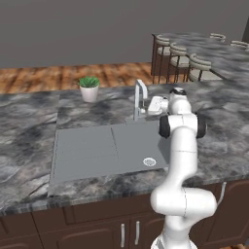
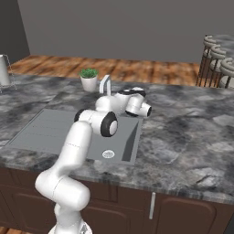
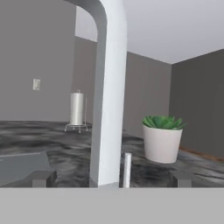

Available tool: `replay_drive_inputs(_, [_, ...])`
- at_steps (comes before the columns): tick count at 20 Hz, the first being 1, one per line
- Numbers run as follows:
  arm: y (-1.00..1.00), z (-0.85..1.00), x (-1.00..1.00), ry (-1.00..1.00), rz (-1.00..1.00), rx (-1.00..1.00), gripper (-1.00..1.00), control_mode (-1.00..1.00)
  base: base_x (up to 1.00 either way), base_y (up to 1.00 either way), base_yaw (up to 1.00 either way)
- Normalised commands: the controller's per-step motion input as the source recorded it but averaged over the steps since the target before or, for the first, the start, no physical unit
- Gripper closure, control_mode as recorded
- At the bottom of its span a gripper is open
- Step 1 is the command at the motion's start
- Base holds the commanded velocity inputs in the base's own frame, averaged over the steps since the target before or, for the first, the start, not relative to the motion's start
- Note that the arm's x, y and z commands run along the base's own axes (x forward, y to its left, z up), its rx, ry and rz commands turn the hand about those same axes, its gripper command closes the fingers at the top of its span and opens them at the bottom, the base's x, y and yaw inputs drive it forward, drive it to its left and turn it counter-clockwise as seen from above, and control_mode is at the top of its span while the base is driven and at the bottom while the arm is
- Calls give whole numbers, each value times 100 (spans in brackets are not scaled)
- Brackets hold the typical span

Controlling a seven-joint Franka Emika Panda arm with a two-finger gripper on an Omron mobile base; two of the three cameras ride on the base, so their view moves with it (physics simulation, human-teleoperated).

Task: Turn on the sink faucet and place the jug under the water for a few seconds to fill it up.

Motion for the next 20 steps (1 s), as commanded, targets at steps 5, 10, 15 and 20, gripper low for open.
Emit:
replay_drive_inputs(5, [0, -16, 43, 0, 0, 0, -100, -100, 0, 0, 0])
replay_drive_inputs(10, [7, -7, 26, 0, 0, 0, -100, -100, 0, 0, 0])
replay_drive_inputs(15, [12, -6, 17, 0, 0, 0, -100, -100, 0, 0, 0])
replay_drive_inputs(20, [4, -2, 3, 0, 0, 0, 100, -100, 0, 0, 0])
